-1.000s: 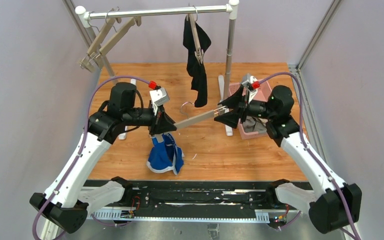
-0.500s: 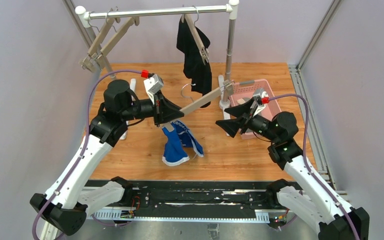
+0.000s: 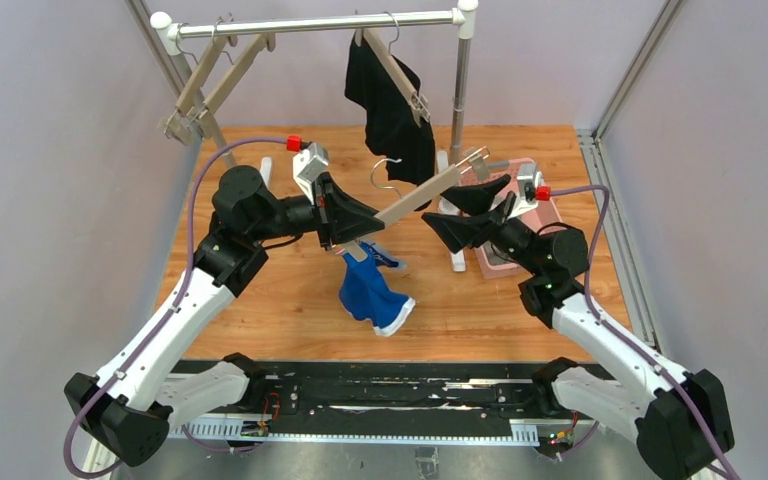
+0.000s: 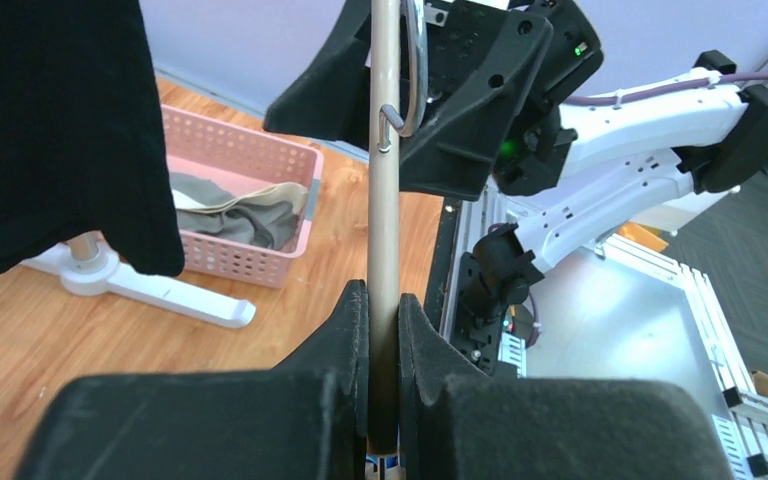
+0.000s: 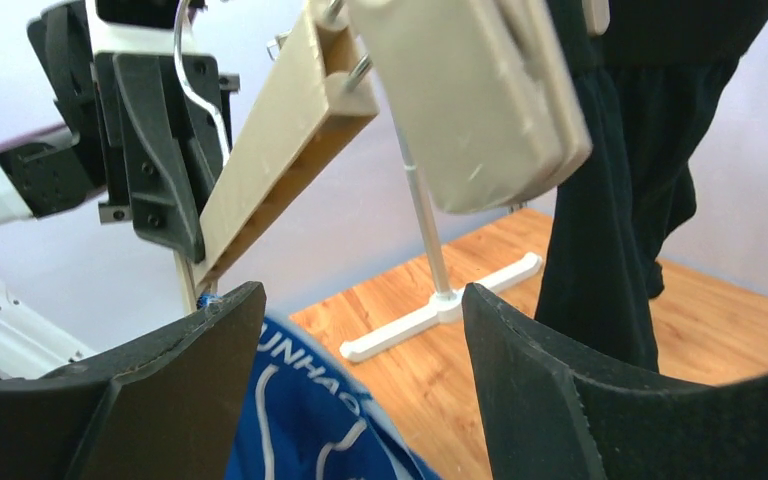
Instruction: Remove the underwear clipped to the hanger
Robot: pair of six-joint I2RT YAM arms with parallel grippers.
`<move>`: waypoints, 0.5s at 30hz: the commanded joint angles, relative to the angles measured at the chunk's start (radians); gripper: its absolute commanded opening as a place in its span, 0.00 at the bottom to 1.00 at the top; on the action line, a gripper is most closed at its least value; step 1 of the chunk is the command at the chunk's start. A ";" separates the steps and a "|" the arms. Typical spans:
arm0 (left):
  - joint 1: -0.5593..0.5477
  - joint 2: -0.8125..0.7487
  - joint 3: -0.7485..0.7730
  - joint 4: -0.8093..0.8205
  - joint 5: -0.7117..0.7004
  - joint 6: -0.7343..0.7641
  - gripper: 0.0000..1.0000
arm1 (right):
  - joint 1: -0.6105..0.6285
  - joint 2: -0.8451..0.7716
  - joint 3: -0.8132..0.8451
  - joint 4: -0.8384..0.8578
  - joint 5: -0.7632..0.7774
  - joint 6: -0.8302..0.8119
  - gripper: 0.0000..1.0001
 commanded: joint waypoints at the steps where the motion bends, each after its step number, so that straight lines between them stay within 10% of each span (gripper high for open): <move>1: -0.025 -0.006 -0.029 0.142 0.000 -0.062 0.00 | 0.014 0.066 0.015 0.317 0.037 0.098 0.74; 15: -0.038 -0.002 -0.054 0.180 -0.049 -0.057 0.00 | 0.015 0.232 0.066 0.578 -0.017 0.251 0.73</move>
